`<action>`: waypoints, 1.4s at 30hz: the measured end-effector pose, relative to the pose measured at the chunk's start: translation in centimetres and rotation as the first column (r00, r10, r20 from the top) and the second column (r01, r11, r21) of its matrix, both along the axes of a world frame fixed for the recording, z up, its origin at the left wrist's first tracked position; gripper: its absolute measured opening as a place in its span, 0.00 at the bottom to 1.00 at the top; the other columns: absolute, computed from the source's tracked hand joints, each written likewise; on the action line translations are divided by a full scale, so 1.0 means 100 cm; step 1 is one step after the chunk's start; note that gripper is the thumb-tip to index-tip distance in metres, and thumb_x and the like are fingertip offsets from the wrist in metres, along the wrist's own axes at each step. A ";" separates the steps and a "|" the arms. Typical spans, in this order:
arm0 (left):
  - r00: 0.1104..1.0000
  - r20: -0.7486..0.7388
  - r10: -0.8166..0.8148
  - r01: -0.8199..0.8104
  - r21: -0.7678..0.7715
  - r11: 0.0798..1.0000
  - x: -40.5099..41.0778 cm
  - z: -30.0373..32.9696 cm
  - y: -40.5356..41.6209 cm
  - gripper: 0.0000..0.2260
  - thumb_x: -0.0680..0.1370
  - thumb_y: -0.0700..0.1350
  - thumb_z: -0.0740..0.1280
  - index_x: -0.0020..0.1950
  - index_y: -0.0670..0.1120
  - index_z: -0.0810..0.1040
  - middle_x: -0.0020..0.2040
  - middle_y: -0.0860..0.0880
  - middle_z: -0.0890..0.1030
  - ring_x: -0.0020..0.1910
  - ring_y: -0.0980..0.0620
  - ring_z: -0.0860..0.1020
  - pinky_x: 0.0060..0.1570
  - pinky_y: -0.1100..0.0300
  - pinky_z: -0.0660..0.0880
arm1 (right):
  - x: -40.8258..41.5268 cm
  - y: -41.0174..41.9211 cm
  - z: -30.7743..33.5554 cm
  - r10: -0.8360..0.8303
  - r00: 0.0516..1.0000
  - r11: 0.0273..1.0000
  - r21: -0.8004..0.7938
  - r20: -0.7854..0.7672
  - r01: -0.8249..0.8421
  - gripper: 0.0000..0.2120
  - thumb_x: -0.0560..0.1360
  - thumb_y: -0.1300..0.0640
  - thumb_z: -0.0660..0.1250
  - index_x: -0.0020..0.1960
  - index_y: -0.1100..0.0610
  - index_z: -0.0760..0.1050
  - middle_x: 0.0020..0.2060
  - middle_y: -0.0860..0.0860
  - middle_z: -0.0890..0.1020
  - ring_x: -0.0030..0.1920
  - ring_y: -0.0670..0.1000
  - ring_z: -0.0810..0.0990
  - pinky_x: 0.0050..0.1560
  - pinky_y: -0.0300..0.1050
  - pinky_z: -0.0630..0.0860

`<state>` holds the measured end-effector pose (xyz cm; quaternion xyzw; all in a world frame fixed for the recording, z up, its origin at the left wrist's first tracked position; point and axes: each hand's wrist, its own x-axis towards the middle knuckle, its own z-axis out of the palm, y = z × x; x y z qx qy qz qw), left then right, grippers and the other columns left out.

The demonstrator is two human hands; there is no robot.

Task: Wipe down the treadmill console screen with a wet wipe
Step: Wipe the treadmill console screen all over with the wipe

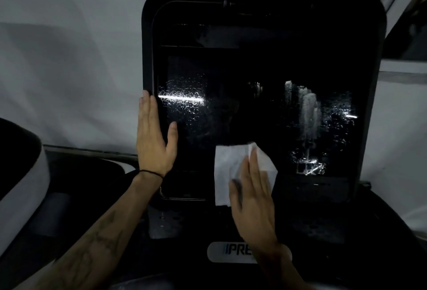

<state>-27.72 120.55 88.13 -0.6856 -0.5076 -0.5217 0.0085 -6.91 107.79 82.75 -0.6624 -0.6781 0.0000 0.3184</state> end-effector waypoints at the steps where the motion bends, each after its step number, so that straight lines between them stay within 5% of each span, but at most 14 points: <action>1: 1.000 0.003 0.001 -0.001 0.000 1.000 0.000 0.000 0.000 0.29 0.86 0.48 0.56 0.83 0.36 0.53 0.84 0.39 0.53 0.84 0.43 0.52 0.81 0.42 0.55 | -0.003 -0.007 -0.006 0.013 1.000 1.000 -0.001 -0.022 -0.013 0.30 0.85 0.47 0.53 0.82 0.59 0.52 0.83 0.49 0.48 0.81 0.48 0.53 0.78 0.53 0.60; 5: 1.000 -0.014 0.002 -0.002 0.022 1.000 -0.001 -0.002 0.002 0.29 0.86 0.48 0.57 0.82 0.35 0.54 0.84 0.37 0.54 0.84 0.41 0.52 0.81 0.42 0.55 | -0.001 0.010 0.000 0.055 0.992 0.997 0.037 0.118 -0.060 0.30 0.84 0.49 0.56 0.82 0.59 0.54 0.83 0.49 0.52 0.81 0.47 0.55 0.79 0.52 0.60; 9: 0.998 -0.057 -0.030 0.030 0.009 1.000 -0.004 -0.006 -0.002 0.30 0.86 0.48 0.57 0.82 0.33 0.53 0.83 0.34 0.52 0.84 0.38 0.52 0.81 0.41 0.56 | 0.015 0.009 0.001 -0.007 0.995 1.000 -0.004 0.097 0.007 0.30 0.86 0.51 0.56 0.82 0.60 0.51 0.83 0.51 0.47 0.82 0.49 0.53 0.80 0.55 0.57; 13: 0.997 -0.066 -0.035 0.035 0.000 0.999 -0.006 -0.009 -0.005 0.31 0.86 0.49 0.57 0.82 0.33 0.52 0.83 0.33 0.51 0.84 0.39 0.51 0.81 0.43 0.56 | 0.004 -0.003 -0.012 0.071 0.985 0.997 0.001 0.160 -0.072 0.30 0.85 0.49 0.55 0.81 0.61 0.54 0.82 0.54 0.53 0.82 0.47 0.51 0.80 0.53 0.56; 20: 0.998 -0.059 -0.038 0.039 0.018 0.999 -0.006 -0.008 -0.005 0.30 0.85 0.47 0.58 0.82 0.33 0.53 0.83 0.34 0.53 0.84 0.39 0.52 0.81 0.43 0.55 | 0.001 -0.004 -0.002 -0.043 0.999 0.999 -0.009 0.019 0.043 0.30 0.86 0.50 0.54 0.82 0.61 0.51 0.83 0.51 0.45 0.82 0.47 0.48 0.81 0.52 0.54; 25: 0.998 -0.062 -0.032 0.035 0.049 0.998 -0.007 -0.009 -0.006 0.29 0.85 0.46 0.58 0.81 0.32 0.56 0.82 0.33 0.55 0.83 0.37 0.54 0.80 0.40 0.57 | -0.003 0.008 -0.008 0.081 0.982 0.996 0.012 0.173 -0.084 0.28 0.85 0.50 0.56 0.81 0.60 0.56 0.83 0.51 0.52 0.81 0.46 0.52 0.80 0.52 0.54; 29: 0.998 -0.024 -0.054 0.055 0.033 0.998 -0.006 -0.009 -0.007 0.28 0.84 0.46 0.59 0.81 0.33 0.58 0.83 0.35 0.56 0.83 0.38 0.55 0.80 0.40 0.58 | 0.008 0.001 -0.001 -0.027 0.998 1.000 0.005 0.062 0.026 0.29 0.86 0.51 0.54 0.82 0.60 0.51 0.83 0.50 0.46 0.82 0.47 0.47 0.81 0.52 0.52; 33: 0.999 0.005 -0.054 0.054 0.032 0.998 -0.008 -0.008 -0.007 0.27 0.84 0.45 0.60 0.80 0.34 0.59 0.82 0.36 0.58 0.83 0.40 0.57 0.79 0.41 0.59 | -0.002 0.004 -0.006 0.032 0.979 0.999 0.023 0.203 -0.037 0.29 0.84 0.47 0.53 0.82 0.58 0.56 0.82 0.52 0.53 0.81 0.47 0.53 0.80 0.53 0.55; 37: 0.996 0.050 -0.078 0.077 0.024 0.997 -0.005 -0.007 -0.010 0.26 0.84 0.43 0.60 0.80 0.34 0.59 0.82 0.36 0.58 0.83 0.41 0.57 0.79 0.41 0.59 | 0.014 0.010 0.006 -0.038 0.992 0.999 0.006 0.119 0.038 0.29 0.86 0.50 0.53 0.83 0.59 0.51 0.83 0.49 0.46 0.81 0.45 0.48 0.81 0.50 0.49; 42: 0.996 0.058 -0.071 0.069 0.024 0.997 -0.005 -0.006 -0.010 0.26 0.84 0.45 0.59 0.79 0.34 0.61 0.82 0.37 0.59 0.83 0.41 0.58 0.80 0.43 0.59 | 0.002 -0.001 -0.010 0.004 0.963 1.000 0.016 0.271 -0.009 0.30 0.83 0.49 0.53 0.81 0.61 0.56 0.82 0.54 0.54 0.80 0.51 0.59 0.79 0.54 0.59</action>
